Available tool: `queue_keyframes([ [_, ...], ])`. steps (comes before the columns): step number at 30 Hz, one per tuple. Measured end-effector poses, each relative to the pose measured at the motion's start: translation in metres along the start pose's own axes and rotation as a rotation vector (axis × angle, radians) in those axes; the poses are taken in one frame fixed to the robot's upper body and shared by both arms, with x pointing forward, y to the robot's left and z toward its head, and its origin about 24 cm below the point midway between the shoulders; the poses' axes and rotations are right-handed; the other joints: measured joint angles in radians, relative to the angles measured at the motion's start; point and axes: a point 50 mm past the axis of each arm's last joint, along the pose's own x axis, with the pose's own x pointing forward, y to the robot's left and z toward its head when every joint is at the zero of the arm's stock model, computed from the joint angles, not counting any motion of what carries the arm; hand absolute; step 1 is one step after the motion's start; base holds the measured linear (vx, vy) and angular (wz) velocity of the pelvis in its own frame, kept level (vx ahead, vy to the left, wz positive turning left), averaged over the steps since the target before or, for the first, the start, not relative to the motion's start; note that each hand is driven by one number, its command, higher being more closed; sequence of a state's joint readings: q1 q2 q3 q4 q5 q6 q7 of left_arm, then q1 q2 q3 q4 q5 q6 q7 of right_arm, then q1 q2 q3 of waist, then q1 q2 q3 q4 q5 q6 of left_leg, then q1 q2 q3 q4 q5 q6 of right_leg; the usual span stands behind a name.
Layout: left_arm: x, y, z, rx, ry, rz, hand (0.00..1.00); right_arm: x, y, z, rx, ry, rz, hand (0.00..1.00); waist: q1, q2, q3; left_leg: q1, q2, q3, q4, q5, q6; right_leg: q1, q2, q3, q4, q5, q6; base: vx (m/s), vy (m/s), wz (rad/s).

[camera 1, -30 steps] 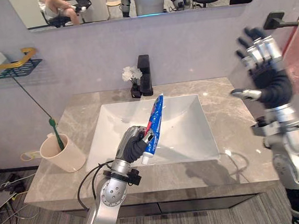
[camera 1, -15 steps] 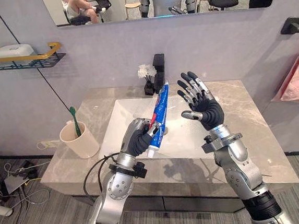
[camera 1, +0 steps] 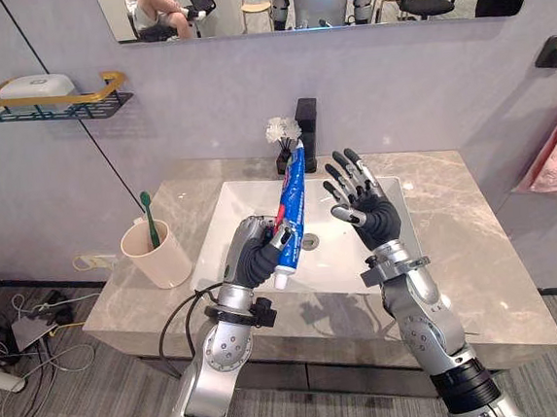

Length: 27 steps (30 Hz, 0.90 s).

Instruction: Organize washtable

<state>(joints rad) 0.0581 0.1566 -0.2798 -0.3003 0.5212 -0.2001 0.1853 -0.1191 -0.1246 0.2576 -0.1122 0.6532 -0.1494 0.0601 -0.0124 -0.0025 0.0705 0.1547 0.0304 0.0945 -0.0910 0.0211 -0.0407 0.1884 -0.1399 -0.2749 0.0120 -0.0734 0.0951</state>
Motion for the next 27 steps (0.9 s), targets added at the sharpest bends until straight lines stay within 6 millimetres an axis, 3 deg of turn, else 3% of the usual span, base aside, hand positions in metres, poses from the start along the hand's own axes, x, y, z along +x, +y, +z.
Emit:
queue_keyframes([
  [10,-0.002,-0.017,0.010,-0.046,-0.033,-0.054,1.00,-0.003,0.015,-0.028,0.176,0.107,0.034,0.00,0.003,-0.004,-0.001,0.001,0.001,-0.002,0.000,0.001,-0.001,0.002,0.000,-0.002,0.000,0.000,0.000,-0.01,-0.001,0.00],
  [21,-0.005,-0.028,0.011,-0.076,-0.030,-0.107,1.00,0.005,0.030,-0.030,0.299,0.128,0.094,0.00,0.004,-0.015,-0.009,0.002,0.001,-0.004,0.000,0.002,-0.002,0.003,-0.001,-0.002,0.001,0.000,0.000,0.00,0.000,0.00],
  [27,-0.008,-0.034,0.009,-0.085,-0.021,-0.153,1.00,0.004,0.025,-0.031,0.317,0.142,0.082,0.00,0.024,-0.017,-0.010,0.002,0.001,-0.005,-0.001,0.004,-0.003,0.002,-0.001,-0.002,0.001,0.000,0.000,0.00,0.000,0.00],
])
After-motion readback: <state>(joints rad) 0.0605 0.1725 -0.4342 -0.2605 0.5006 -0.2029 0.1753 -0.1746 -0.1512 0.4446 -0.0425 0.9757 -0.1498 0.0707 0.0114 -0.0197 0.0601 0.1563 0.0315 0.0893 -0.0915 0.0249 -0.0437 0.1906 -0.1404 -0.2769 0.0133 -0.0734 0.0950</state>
